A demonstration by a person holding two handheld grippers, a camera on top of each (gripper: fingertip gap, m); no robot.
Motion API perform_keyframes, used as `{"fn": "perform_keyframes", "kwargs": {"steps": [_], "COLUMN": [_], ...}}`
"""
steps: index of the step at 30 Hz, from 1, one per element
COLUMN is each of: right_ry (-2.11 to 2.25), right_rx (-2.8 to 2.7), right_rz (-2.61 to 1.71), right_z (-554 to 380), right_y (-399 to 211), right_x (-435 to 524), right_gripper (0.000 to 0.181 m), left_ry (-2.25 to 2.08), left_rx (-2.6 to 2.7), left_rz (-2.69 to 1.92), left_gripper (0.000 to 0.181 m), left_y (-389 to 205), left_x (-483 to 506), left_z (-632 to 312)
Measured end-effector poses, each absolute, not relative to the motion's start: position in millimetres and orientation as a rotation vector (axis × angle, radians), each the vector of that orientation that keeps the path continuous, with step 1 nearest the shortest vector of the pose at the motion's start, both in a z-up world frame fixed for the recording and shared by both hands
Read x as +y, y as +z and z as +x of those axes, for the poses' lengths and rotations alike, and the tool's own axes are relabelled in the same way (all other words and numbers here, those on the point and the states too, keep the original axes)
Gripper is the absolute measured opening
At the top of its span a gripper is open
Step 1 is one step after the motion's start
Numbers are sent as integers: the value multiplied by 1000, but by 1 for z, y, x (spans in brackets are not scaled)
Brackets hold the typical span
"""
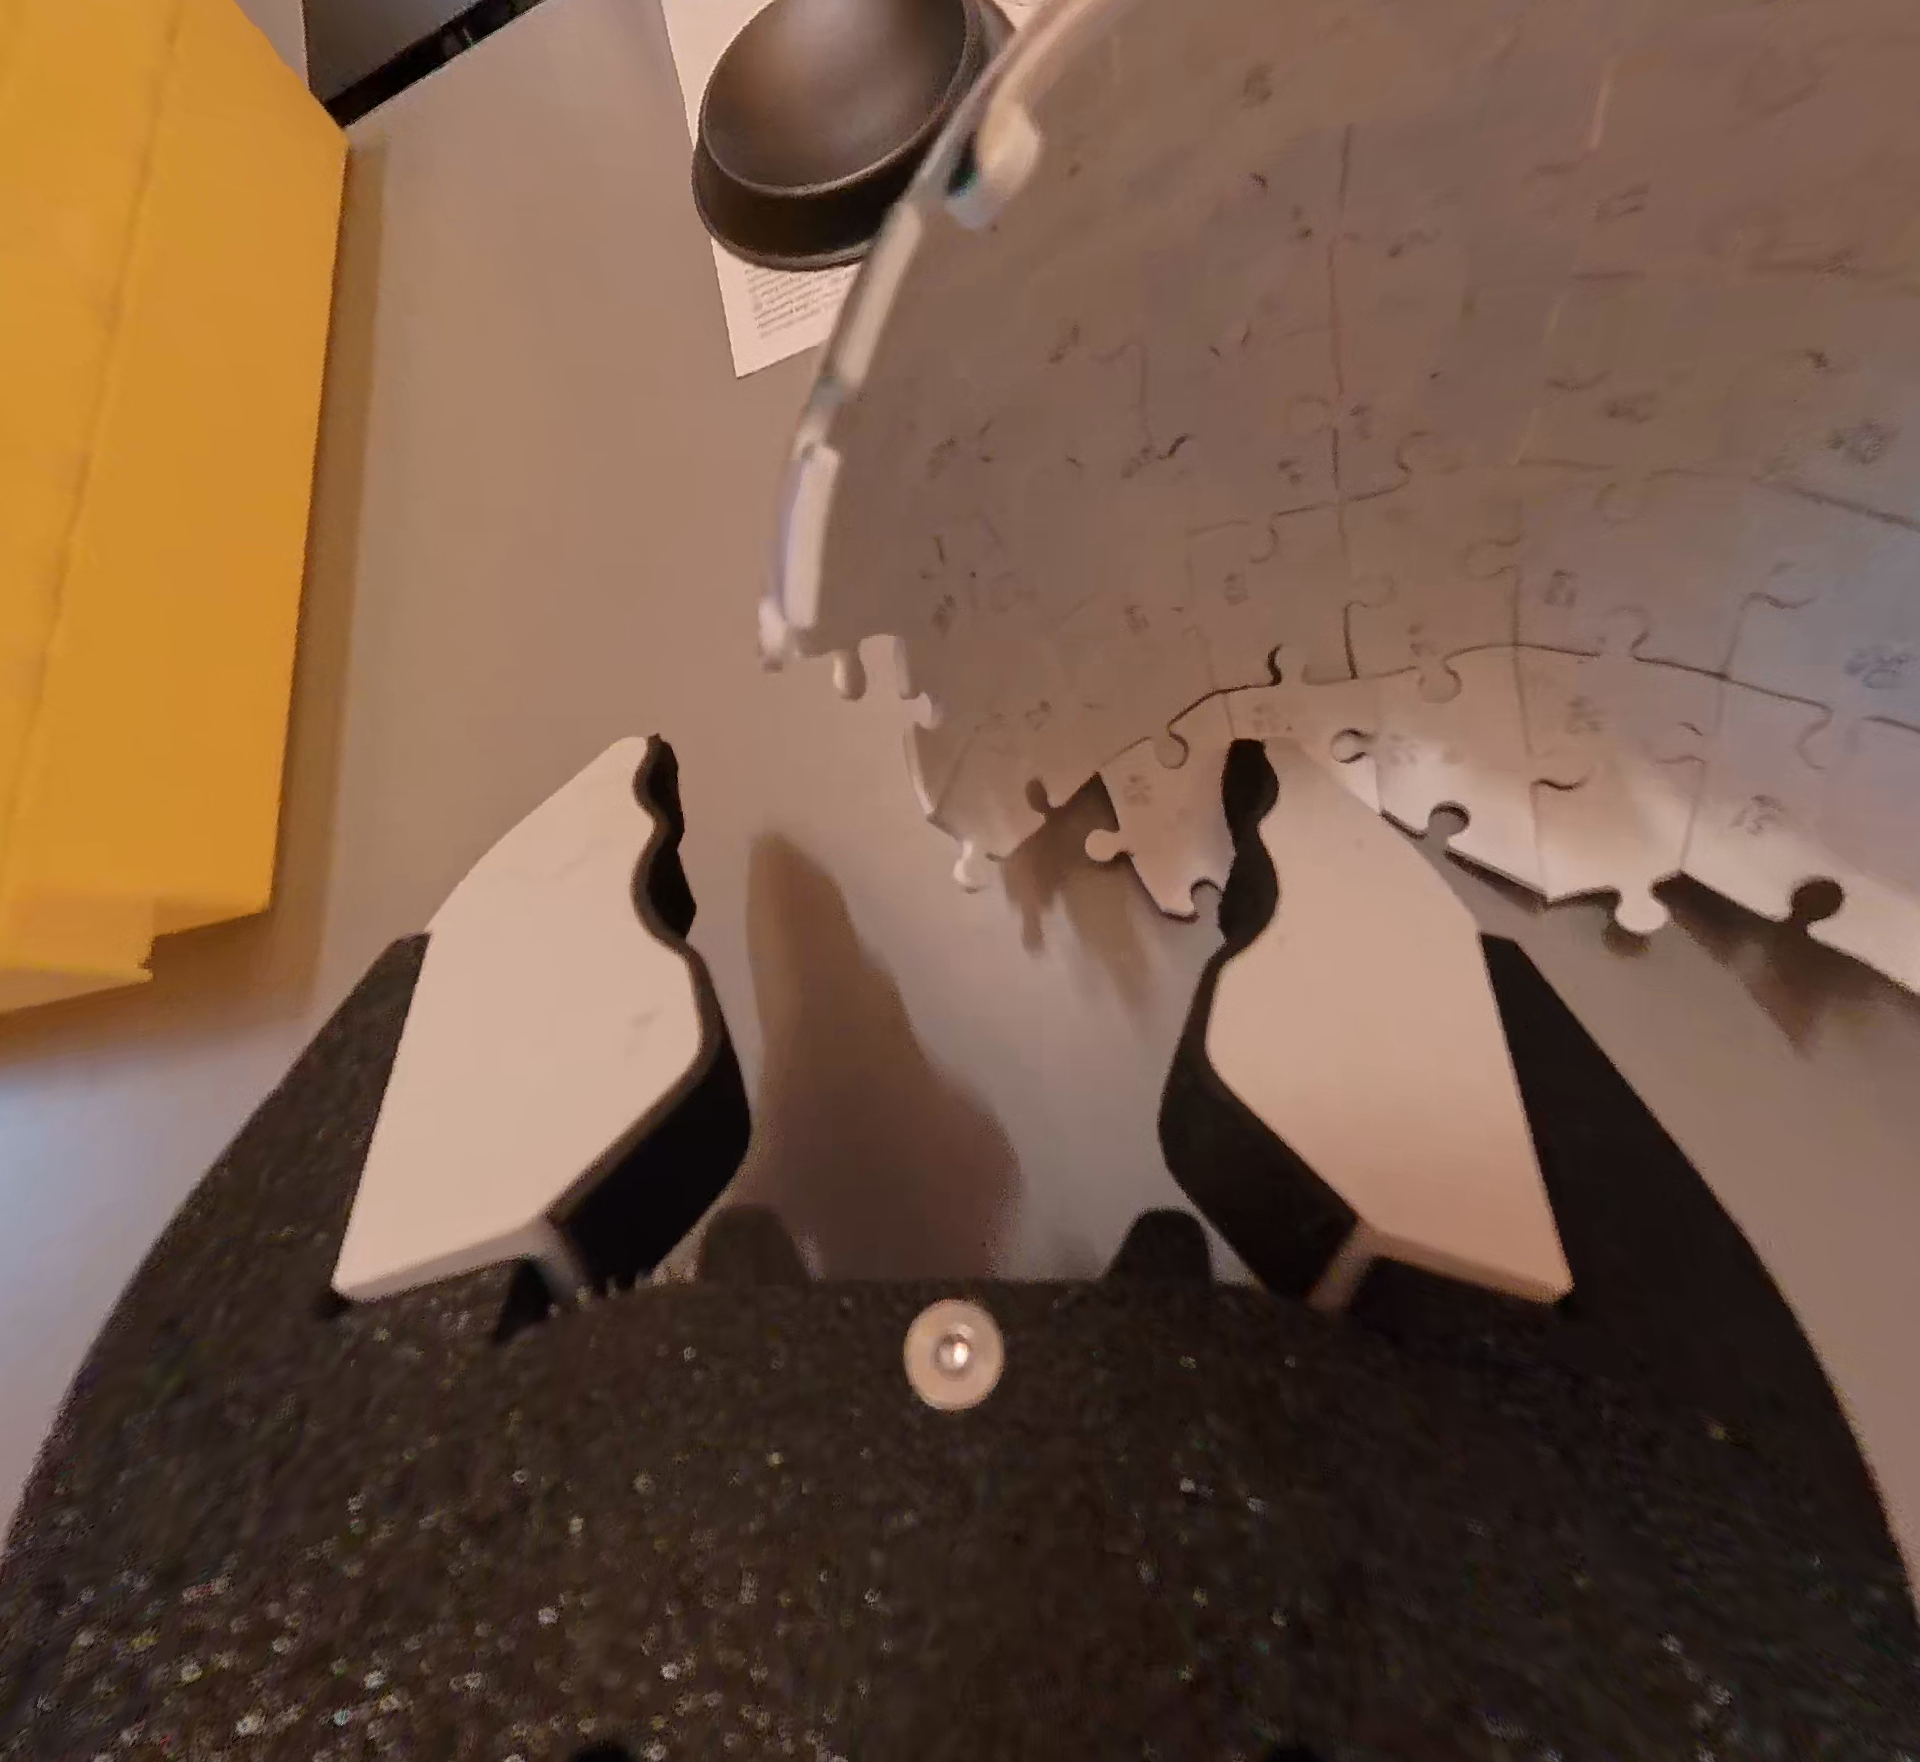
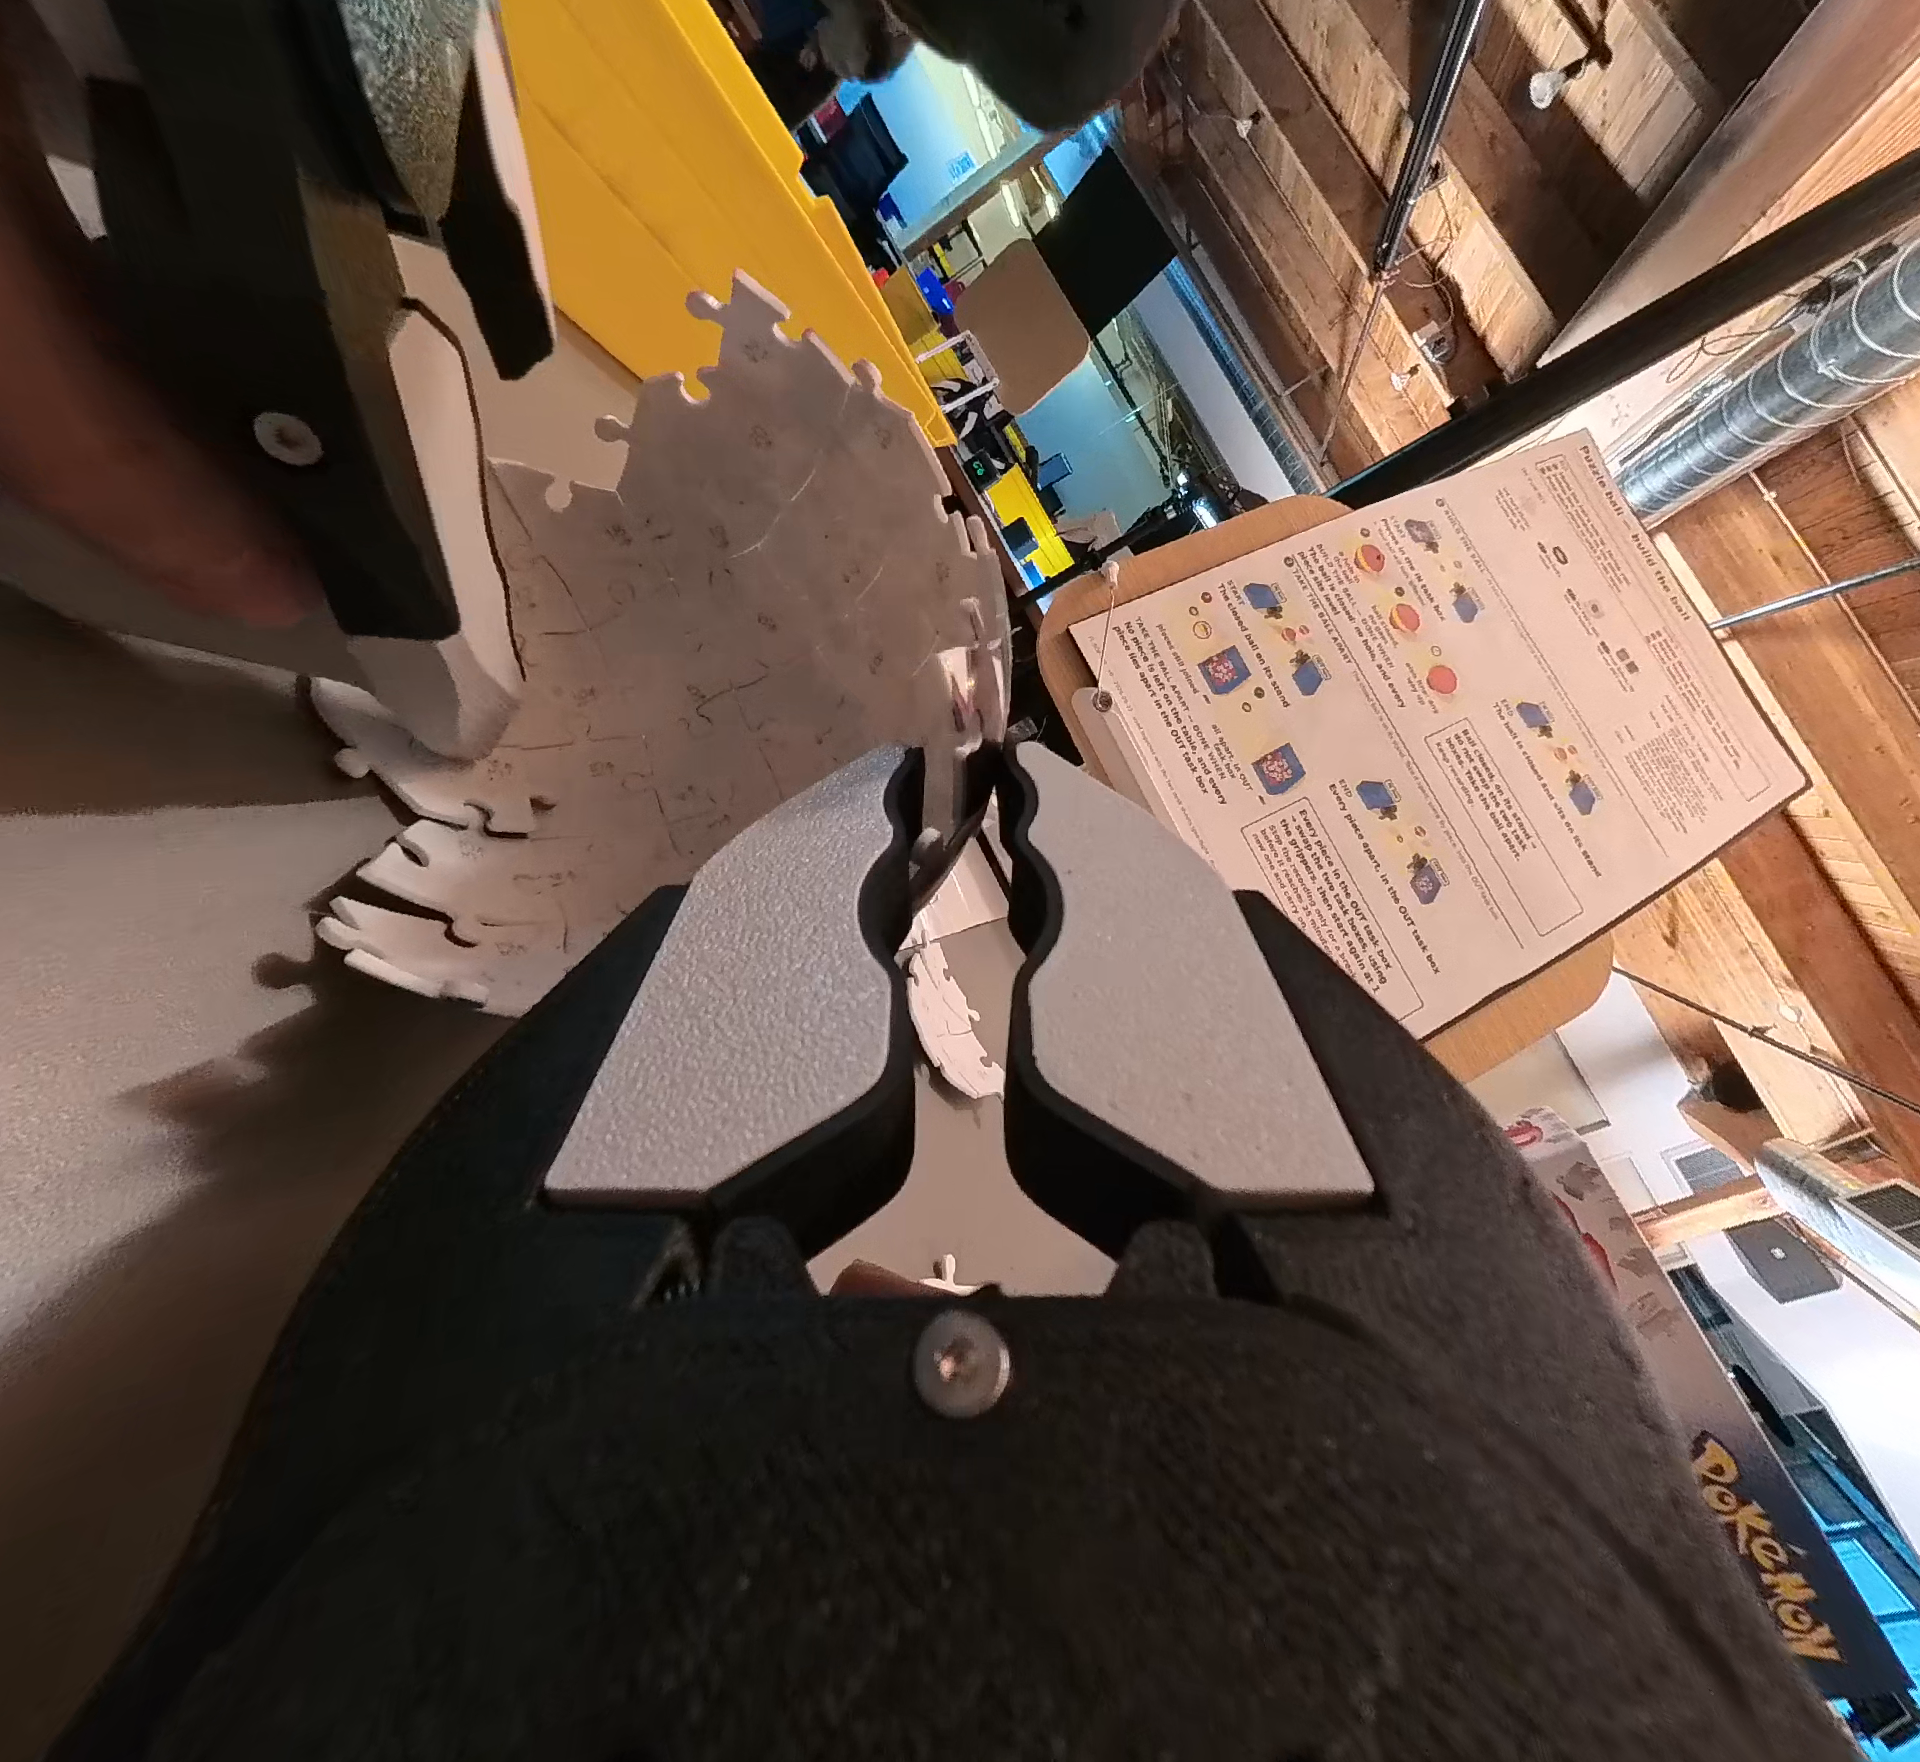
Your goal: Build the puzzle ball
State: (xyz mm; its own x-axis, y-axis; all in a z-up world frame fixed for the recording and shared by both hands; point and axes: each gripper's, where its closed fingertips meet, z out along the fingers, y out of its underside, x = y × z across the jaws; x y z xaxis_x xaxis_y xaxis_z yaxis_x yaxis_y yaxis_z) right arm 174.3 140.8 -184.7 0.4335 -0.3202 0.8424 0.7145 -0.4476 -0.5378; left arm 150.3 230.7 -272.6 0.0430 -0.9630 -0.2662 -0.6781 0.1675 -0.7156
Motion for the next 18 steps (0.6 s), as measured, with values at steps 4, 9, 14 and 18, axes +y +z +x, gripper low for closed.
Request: {"fn": "perform_keyframes", "kwargs": {"steps": [4, 9, 14, 18], "right_ry": [-1237, -1237, -1236, -1237], "right_rx": [-351, -348, -351, -351], "right_rz": [-1640, -1641, -1639, -1639], "right_z": [174, 175, 175, 175], "right_y": [-185, -185, -185, -185], "right_x": [141, 140, 141, 141], "right_gripper": [13, 13, 13, 13], "left_ry": [-427, -505, -521, -543], "left_rx": [1735, 1699, 1704, 1726], "left_rz": [-1495, -1531, -1564, -1605], "left_gripper": [99, 101, 101, 98], "left_y": [-268, -268, -272, -275], "left_x": [230, 224, 223, 221], "left_z": [153, 155, 155, 155]}}
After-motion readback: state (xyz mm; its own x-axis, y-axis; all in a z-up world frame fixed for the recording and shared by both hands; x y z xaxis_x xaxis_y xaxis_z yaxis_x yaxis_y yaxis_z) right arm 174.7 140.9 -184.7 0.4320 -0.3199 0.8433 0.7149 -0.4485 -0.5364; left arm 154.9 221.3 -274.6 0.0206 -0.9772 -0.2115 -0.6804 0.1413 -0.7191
